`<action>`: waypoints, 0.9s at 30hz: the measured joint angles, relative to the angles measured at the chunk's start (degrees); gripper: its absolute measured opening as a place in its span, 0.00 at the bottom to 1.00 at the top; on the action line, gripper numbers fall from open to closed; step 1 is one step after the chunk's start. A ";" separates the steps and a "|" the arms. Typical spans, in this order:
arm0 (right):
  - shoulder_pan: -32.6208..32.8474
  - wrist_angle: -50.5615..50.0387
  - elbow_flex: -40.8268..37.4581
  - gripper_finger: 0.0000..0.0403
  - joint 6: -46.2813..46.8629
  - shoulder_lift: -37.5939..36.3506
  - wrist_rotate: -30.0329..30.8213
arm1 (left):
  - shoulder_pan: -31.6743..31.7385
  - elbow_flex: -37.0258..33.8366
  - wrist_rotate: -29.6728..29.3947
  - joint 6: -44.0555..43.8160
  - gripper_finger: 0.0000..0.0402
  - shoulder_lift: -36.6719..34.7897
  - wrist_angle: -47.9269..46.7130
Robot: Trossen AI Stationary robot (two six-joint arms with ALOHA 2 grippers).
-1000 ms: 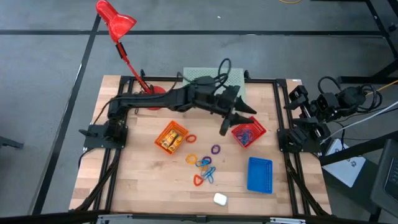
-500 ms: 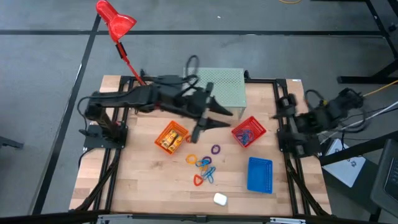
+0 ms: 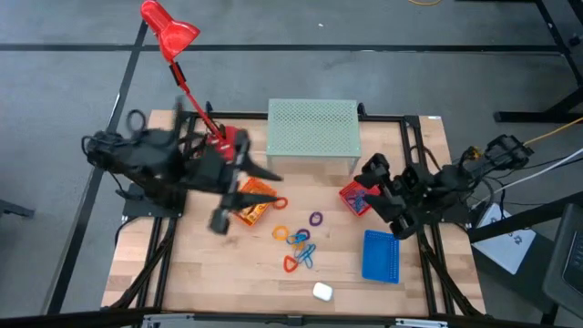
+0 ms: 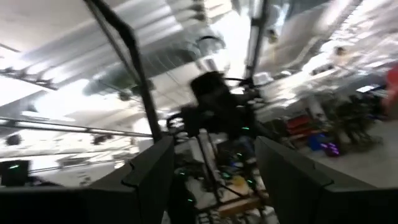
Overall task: Pick & Place Office Desk Supplies
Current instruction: Put the blue rubber band into the red bin
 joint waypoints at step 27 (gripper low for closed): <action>-6.17 -70.75 11.23 0.57 54.97 13.24 6.98 | -6.84 -70.87 -21.64 -32.13 0.38 -13.25 55.27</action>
